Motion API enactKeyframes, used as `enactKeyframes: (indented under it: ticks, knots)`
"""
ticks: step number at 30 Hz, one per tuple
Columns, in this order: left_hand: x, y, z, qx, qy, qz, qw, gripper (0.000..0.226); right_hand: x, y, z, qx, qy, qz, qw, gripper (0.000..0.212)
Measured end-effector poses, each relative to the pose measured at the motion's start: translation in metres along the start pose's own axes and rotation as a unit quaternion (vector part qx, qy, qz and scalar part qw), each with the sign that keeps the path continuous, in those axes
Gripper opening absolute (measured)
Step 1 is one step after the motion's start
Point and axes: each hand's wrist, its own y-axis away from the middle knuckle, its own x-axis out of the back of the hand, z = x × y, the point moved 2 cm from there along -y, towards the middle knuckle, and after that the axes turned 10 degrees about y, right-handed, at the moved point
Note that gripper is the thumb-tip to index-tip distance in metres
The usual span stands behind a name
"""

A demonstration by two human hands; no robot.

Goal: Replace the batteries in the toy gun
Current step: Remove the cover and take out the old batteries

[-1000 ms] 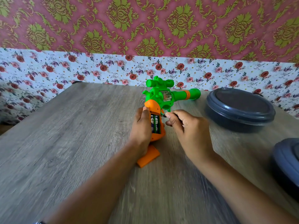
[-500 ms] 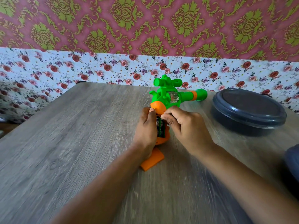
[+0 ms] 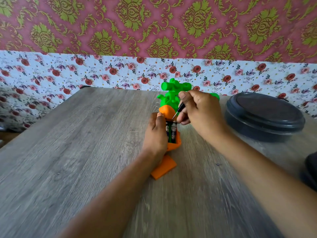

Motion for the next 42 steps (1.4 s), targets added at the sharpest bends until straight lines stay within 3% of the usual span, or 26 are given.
enactKeyframes:
  ticks: [3, 7, 12, 14, 18, 19, 20, 22, 25, 31, 36, 39, 42]
  knots:
    - [0.000, -0.001, -0.001, 0.009, 0.004, -0.008, 1.000, 0.029, 0.002, -0.004, -0.004, -0.001, 0.031, -0.020, 0.999, 0.037]
    - [0.002, -0.004, -0.002, 0.027, 0.023, 0.003, 0.999, 0.026, -0.001, -0.008, -0.006, -0.034, -0.008, -0.052, 0.998, 0.037]
    - [0.001, -0.004, -0.002, 0.063, 0.058, 0.010, 0.996, 0.024, -0.001, -0.004, 0.006, -0.129, -0.130, 0.015, 0.983, 0.033]
    - [0.002, -0.004, -0.003, 0.079, 0.063, 0.015, 0.995, 0.020, 0.001, -0.001, 0.009, -0.185, -0.229, 0.041, 0.955, 0.033]
    - [0.001, -0.003, -0.002, 0.093, 0.060, 0.029, 0.993, 0.021, 0.000, 0.005, 0.013, -0.289, -0.409, 0.052, 0.864, 0.036]
    - [0.002, -0.003, -0.003, 0.089, 0.058, 0.031, 0.994, 0.022, -0.001, 0.008, 0.015, -0.289, -0.377, 0.049, 0.879, 0.034]
    - [0.002, -0.003, -0.003, 0.085, 0.057, 0.033, 0.994, 0.023, -0.001, 0.011, 0.017, -0.263, -0.284, 0.038, 0.921, 0.032]
    - [0.001, -0.003, -0.003, 0.075, 0.052, 0.036, 0.995, 0.023, -0.005, 0.018, 0.017, -0.158, -0.032, -0.006, 0.987, 0.023]
    - [0.001, -0.002, -0.003, 0.062, 0.034, 0.035, 0.997, 0.025, -0.012, 0.028, 0.012, -0.074, 0.133, -0.061, 0.987, 0.022]
    - [0.000, 0.000, -0.004, 0.057, 0.013, 0.015, 0.998, 0.051, -0.015, 0.033, 0.010, -0.111, 0.109, -0.027, 0.987, 0.019]
    - [0.001, -0.003, -0.008, 0.037, 0.013, 0.004, 0.999, 0.030, 0.007, 0.038, 0.009, -0.122, -0.083, -0.027, 0.989, 0.013]
    - [0.000, -0.003, -0.009, 0.053, 0.028, 0.000, 0.998, 0.027, 0.035, 0.049, 0.016, -0.150, -0.060, -0.093, 0.982, 0.010]
    - [0.000, -0.002, -0.007, 0.066, 0.028, -0.004, 0.997, 0.033, 0.053, 0.069, 0.027, -0.163, 0.050, -0.213, 0.962, 0.006]
